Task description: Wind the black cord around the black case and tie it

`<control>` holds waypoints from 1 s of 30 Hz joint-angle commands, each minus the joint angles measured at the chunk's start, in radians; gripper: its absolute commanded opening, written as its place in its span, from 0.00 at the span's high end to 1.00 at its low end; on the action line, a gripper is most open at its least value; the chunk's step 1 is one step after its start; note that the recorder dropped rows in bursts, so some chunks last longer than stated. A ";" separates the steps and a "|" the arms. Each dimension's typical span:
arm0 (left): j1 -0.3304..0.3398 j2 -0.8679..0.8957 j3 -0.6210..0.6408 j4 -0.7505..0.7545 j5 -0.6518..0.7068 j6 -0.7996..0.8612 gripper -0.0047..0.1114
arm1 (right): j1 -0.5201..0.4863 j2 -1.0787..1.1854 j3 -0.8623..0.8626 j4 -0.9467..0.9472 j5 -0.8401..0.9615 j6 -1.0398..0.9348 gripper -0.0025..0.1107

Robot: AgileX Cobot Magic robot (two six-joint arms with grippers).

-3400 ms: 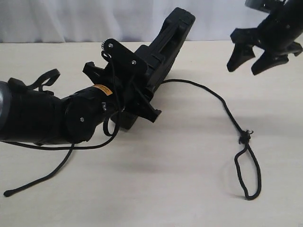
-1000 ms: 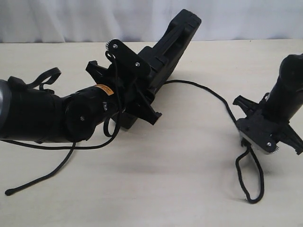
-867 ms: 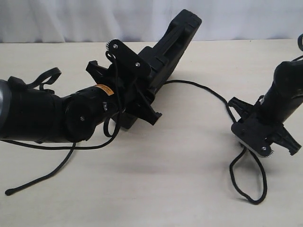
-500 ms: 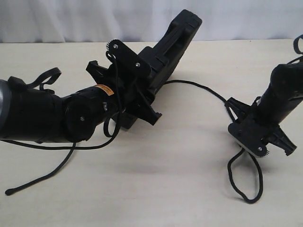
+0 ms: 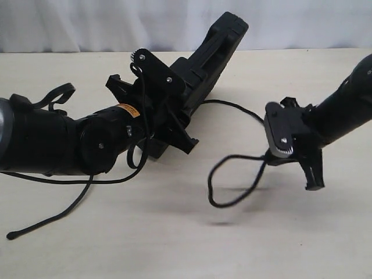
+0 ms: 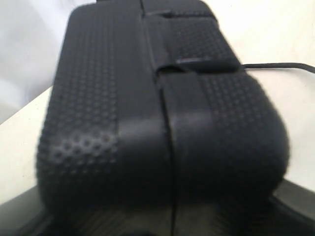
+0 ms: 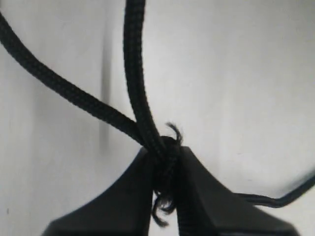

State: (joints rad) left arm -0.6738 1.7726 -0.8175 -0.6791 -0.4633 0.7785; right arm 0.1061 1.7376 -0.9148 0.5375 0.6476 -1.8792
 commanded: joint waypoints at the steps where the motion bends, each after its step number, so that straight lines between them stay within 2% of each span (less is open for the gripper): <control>1: -0.001 0.005 0.001 -0.002 0.078 -0.014 0.96 | 0.000 -0.066 0.002 0.177 -0.047 0.175 0.94; 6: -0.001 0.005 0.001 -0.002 0.105 -0.014 0.96 | 0.000 -0.077 0.000 0.187 -0.078 0.527 0.94; 12: -0.001 0.005 0.001 0.018 0.112 -0.014 0.96 | 0.000 -0.077 0.000 0.156 -0.078 0.819 0.94; 16: -0.001 0.005 0.001 0.035 0.126 -0.014 0.96 | -0.037 -0.077 0.000 0.153 -0.074 0.909 0.94; 23: -0.001 0.005 0.001 0.035 0.137 -0.014 0.96 | -0.192 -0.077 0.000 0.208 0.039 1.028 0.94; 30: -0.001 0.005 0.001 0.038 0.137 -0.014 0.96 | -0.196 -0.077 0.000 0.422 0.142 1.053 0.94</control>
State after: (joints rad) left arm -0.6738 1.7726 -0.8175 -0.6354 -0.4334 0.7850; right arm -0.0886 1.6678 -0.9148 0.8735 0.7437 -0.8511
